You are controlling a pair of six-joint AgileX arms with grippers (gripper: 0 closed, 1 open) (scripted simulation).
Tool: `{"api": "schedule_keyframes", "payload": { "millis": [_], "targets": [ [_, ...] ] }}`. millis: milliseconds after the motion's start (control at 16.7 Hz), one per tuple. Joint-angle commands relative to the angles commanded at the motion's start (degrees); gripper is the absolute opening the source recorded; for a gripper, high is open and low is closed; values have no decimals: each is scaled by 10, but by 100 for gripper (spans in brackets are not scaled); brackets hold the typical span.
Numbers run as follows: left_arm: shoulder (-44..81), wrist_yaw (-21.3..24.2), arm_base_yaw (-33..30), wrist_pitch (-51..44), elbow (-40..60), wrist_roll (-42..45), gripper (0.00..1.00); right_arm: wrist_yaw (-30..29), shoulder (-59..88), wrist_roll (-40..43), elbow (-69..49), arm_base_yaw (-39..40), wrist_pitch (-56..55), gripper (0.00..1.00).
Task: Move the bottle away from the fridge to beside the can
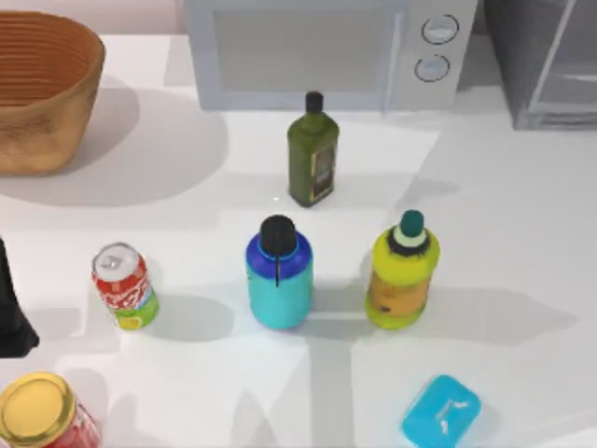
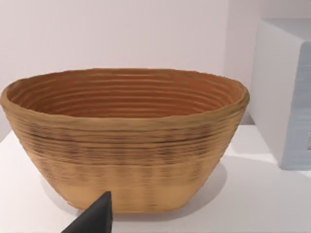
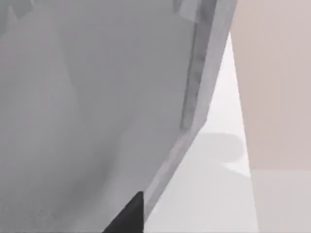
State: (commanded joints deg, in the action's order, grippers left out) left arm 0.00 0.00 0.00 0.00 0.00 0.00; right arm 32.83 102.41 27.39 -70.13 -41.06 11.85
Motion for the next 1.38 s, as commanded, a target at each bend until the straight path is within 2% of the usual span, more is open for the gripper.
{"api": "schedule_keyframes", "payload": {
  "millis": [420, 600, 720, 1080, 1380],
  "targets": [
    [0, 0, 0, 0, 0, 0, 100, -222, -63, -190, 91, 298, -103, 100],
    [0, 0, 0, 0, 0, 0, 100, -292, -88, -250, 121, 375, -137, 100],
    [0, 0, 0, 0, 0, 0, 100, -312, -96, -269, 131, 396, -148, 100],
    [0, 0, 0, 0, 0, 0, 100, -317, -85, -268, 124, 388, -145, 100],
    [0, 0, 0, 0, 0, 0, 100, -318, 9, -268, 12, 389, -122, 100]
  ]
}}
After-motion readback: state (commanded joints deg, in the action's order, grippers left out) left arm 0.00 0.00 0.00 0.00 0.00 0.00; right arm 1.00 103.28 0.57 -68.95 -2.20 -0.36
